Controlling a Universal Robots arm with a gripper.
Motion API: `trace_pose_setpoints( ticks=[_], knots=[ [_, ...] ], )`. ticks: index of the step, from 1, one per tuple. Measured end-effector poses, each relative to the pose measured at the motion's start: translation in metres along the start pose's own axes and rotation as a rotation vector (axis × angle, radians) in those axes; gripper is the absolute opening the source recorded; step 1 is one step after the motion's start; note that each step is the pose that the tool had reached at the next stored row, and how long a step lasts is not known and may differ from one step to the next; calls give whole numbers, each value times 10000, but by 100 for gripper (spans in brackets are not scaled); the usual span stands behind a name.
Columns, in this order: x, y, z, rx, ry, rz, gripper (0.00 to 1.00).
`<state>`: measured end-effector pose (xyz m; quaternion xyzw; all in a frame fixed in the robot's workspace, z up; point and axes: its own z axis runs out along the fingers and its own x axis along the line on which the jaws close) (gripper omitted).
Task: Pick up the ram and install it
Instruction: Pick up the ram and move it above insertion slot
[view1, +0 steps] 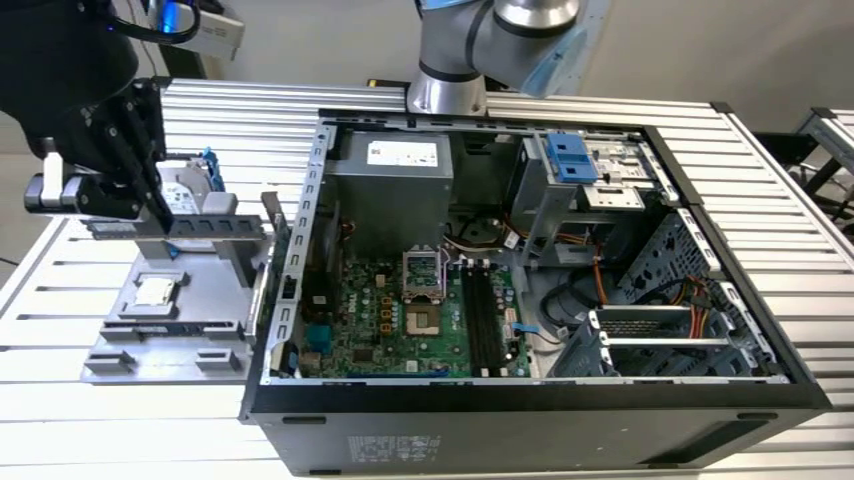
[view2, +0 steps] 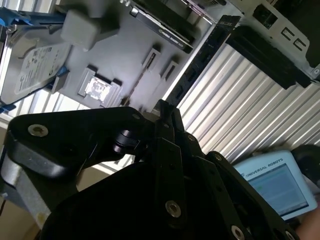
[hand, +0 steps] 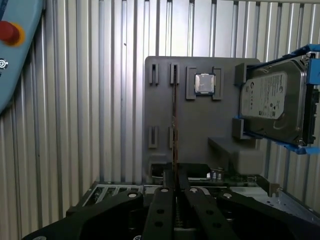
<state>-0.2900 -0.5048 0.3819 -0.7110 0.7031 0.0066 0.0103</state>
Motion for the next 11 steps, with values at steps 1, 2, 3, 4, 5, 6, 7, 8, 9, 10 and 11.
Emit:
trace_pose_setpoints(
  ticks=[1,2,3,4,5,6,7,8,9,10,11],
  knots=[
    [0,-20,0,0,0,0,0],
    [0,-42,1,1,-1,0,0],
    [1,-63,1,0,0,0,0],
    [1,-84,1,1,0,0,0],
    [1,-106,1,0,0,1,0],
    [1,-128,0,0,0,1,0],
    [1,-149,1,0,0,1,0],
    [2,-171,1,0,0,1,0],
    [2,-192,1,0,0,0,0],
    [2,-213,1,0,0,0,0],
    [3,-235,1,0,0,0,0]
  ],
)
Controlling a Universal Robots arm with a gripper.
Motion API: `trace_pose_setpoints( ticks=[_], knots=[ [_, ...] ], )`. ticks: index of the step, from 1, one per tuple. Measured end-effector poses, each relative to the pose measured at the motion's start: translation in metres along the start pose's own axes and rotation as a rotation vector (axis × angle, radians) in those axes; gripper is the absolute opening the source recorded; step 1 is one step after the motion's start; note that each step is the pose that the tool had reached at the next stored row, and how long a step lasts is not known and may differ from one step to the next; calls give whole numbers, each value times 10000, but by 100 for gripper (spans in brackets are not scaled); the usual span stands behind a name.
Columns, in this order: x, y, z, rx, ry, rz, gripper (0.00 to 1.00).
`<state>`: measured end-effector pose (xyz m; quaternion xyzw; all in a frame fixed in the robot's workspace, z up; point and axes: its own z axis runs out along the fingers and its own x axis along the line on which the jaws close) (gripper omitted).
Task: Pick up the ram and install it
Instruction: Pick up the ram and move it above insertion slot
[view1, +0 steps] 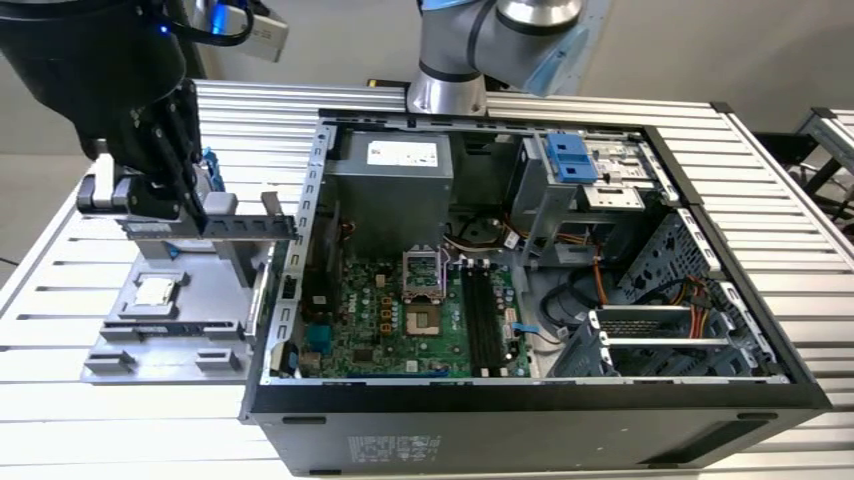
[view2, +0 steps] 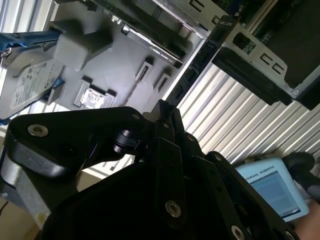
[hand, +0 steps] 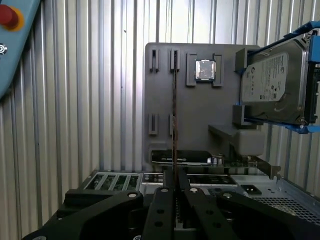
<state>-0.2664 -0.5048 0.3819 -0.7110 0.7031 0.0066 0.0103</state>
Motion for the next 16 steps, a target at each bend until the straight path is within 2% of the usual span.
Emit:
trace_pose_setpoints(
  ticks=[16],
  knots=[
    [4,-361,2,0,-1,1,0]
  ],
)
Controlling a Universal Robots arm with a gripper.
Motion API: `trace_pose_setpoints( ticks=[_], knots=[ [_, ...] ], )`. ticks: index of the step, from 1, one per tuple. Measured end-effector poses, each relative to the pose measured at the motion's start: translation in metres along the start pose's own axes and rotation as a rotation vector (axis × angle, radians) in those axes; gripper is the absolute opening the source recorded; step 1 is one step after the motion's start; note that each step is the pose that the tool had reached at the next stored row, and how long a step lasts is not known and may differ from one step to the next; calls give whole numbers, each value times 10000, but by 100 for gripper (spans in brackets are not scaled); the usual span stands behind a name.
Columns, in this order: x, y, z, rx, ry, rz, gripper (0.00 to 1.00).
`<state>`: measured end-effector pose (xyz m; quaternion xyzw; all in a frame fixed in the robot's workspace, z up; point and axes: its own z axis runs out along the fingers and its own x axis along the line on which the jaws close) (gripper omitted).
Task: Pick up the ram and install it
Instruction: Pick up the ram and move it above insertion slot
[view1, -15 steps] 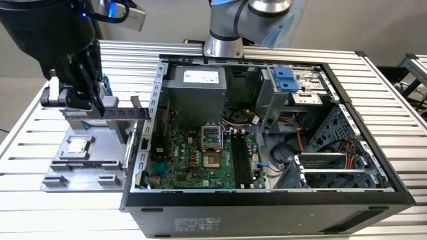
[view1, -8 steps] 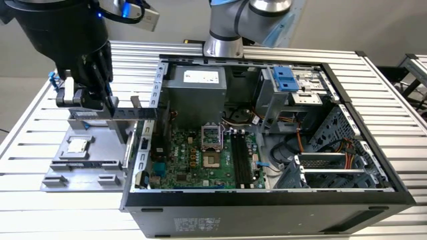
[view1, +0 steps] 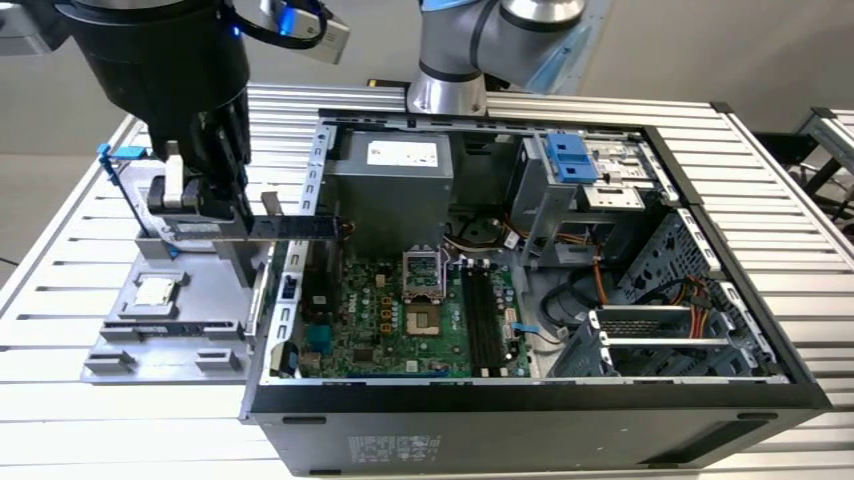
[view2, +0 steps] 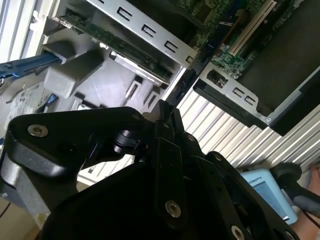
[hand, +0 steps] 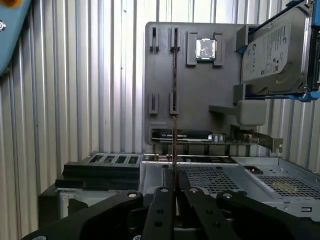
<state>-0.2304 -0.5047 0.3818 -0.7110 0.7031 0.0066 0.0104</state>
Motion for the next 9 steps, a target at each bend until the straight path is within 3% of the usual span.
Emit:
trace_pose_setpoints(
  ticks=[9],
  knots=[
    [2,-224,1,0,0,0,0]
  ],
)
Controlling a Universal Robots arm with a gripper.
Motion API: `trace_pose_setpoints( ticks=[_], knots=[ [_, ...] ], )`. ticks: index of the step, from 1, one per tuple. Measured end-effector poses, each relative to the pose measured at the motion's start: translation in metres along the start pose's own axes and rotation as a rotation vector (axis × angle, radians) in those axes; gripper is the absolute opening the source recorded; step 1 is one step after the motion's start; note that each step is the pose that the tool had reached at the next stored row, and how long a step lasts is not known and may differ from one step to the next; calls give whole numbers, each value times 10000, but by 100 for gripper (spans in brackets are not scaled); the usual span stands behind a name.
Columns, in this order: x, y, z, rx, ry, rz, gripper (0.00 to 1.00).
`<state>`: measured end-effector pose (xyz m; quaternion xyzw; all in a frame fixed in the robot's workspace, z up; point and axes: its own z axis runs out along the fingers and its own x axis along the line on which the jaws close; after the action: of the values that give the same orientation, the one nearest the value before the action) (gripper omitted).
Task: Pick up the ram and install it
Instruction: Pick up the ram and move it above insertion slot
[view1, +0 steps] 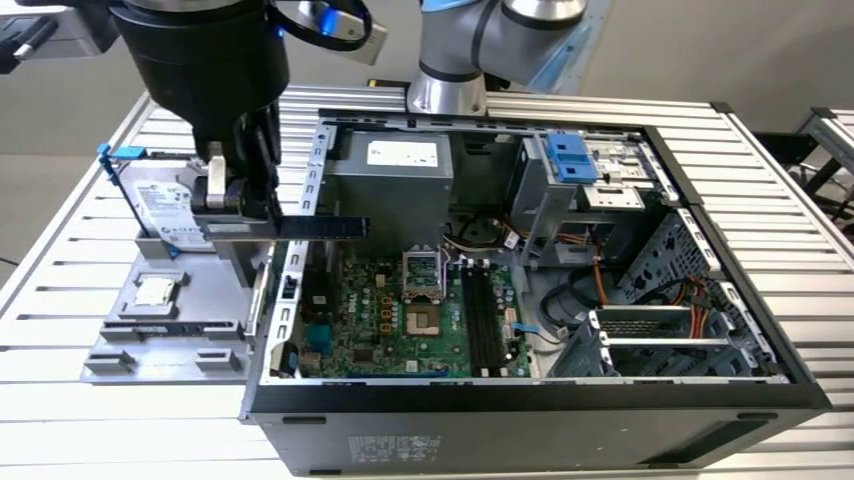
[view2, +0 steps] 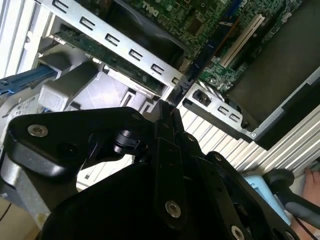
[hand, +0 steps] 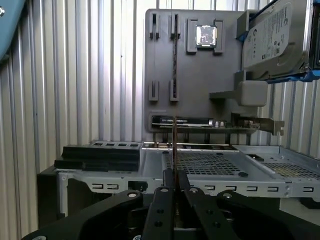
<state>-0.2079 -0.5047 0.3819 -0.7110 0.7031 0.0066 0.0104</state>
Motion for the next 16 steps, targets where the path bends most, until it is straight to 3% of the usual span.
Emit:
trace_pose_setpoints(
  ticks=[16],
  knots=[
    [4,-398,2,0,0,1,0]
  ],
)
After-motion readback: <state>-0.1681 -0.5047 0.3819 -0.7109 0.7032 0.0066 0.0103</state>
